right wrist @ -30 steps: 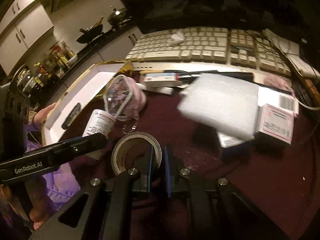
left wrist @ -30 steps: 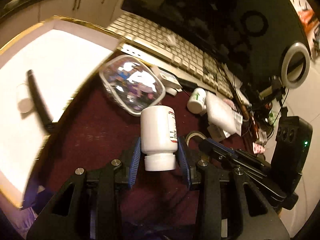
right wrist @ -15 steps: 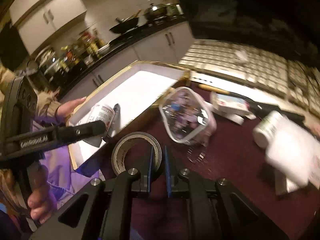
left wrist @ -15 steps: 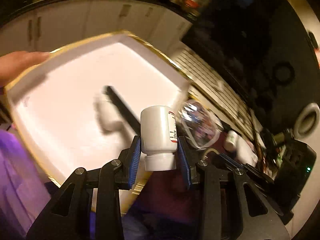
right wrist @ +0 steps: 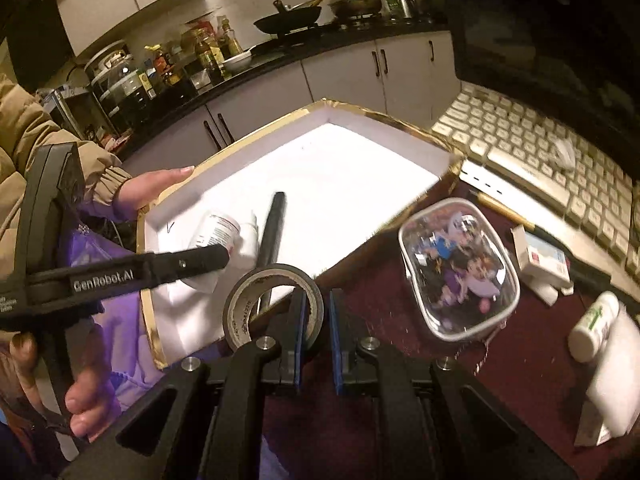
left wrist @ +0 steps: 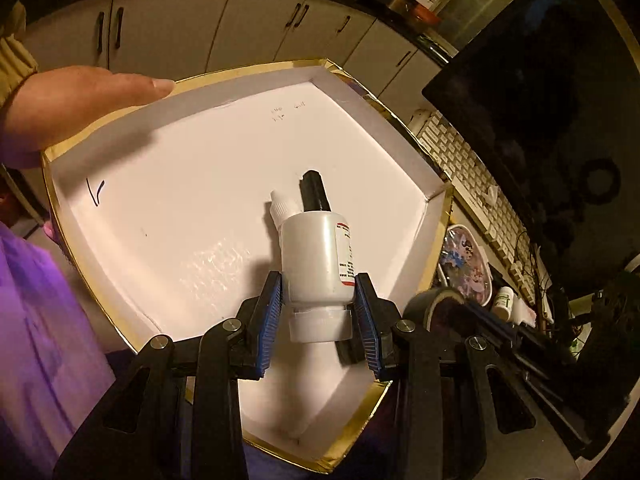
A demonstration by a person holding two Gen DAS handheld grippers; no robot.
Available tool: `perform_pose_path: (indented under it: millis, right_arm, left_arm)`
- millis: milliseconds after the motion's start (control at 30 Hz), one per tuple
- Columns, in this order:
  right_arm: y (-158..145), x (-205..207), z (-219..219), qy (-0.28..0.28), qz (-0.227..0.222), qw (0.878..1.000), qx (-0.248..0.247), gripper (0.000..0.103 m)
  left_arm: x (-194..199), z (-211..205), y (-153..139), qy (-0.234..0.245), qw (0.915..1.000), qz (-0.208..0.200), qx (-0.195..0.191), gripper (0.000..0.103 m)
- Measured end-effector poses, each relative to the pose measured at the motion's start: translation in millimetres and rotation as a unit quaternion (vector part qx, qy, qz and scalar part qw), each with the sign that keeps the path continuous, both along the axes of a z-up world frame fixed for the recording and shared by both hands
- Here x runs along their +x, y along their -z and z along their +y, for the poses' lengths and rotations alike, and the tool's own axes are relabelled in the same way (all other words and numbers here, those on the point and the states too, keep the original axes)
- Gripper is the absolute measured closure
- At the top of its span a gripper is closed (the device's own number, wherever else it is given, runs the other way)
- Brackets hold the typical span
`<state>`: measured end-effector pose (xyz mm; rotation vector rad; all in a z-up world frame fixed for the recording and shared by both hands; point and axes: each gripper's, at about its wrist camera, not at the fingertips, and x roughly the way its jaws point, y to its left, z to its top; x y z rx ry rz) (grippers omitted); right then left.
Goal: Organize objects
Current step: 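Carry the pill bottle and tape roll over the white tray, then set both items down in the tray and open both tools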
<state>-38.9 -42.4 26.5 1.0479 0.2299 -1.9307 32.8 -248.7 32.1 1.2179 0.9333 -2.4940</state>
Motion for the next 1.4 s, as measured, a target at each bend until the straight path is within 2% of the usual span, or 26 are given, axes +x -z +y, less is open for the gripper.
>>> perform_pose_path:
  millis: [267,500,767,867,967,1000,1133,1267,1400]
  right_arm:
    - [-8,-20,-39,0.01,0.052,0.998,0.025,0.094]
    - [8,-41,-74,0.008,0.072,0.995,0.064,0.094]
    - [23,-40,-89,0.003,0.084,0.993,0.088,0.093]
    - [25,-40,-90,0.002,0.084,0.992,0.091,0.093]
    - [27,-41,-90,0.004,0.082,0.992,0.101,0.093]
    - [27,-40,-90,0.006,0.081,0.991,0.101,0.093]
    - [22,-41,-85,-0.002,0.057,0.996,0.074,0.093]
    - [12,-36,-63,0.005,0.041,0.998,0.044,0.077]
    - [-1,-16,-19,0.011,0.034,0.999,-0.008,0.06]
  left_arm:
    - [-7,-9,1,-0.024,0.9994,-0.016,-0.019,0.067]
    - [-20,-26,4,-0.064,0.9961,-0.055,-0.027,0.067]
    - [-30,-25,9,-0.053,0.9949,-0.077,-0.036,0.067]
    - [-29,-26,8,-0.05,0.9955,-0.072,-0.036,0.066]
    - [-27,-23,4,-0.047,0.9957,-0.067,-0.044,0.054]
    - [-26,-23,4,-0.047,0.9959,-0.062,-0.045,0.054]
    - [-20,-16,-1,-0.038,0.9961,-0.048,-0.063,0.049]
    - [-6,1,-12,-0.032,0.9949,-0.016,-0.094,0.048]
    - [11,27,-24,-0.024,0.9919,0.048,-0.115,0.046]
